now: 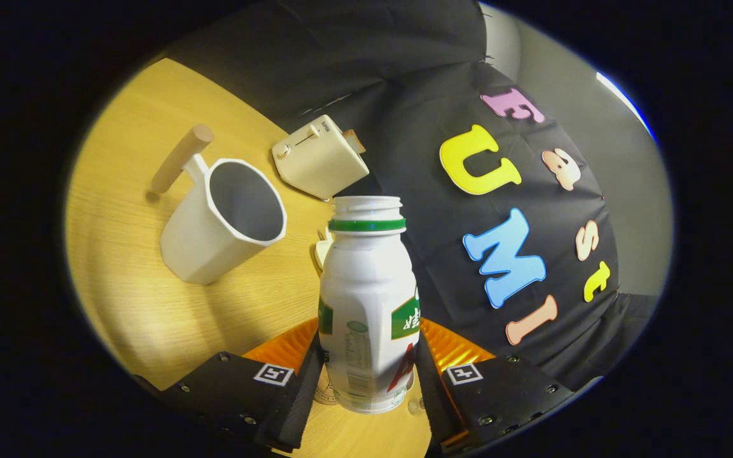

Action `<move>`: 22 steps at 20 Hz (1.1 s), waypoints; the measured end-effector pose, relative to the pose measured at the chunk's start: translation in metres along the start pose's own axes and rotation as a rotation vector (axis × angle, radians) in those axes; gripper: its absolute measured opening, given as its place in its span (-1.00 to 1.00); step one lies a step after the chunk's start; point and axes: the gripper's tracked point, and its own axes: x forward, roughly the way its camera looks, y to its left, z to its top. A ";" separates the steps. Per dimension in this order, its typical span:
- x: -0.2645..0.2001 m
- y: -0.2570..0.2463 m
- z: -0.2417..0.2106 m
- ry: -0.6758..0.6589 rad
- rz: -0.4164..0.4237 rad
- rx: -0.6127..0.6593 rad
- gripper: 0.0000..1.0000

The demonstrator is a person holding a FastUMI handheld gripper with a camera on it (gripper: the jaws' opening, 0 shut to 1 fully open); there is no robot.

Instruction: Take the bottle from table, then pour the juice into the cup, finally place the bottle on the coaster

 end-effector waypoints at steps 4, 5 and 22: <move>0.000 0.008 -0.001 0.009 0.020 -0.042 0.45; 0.001 0.007 0.000 0.009 0.014 -0.054 0.44; 0.008 -0.005 0.013 0.000 -0.053 -0.301 0.44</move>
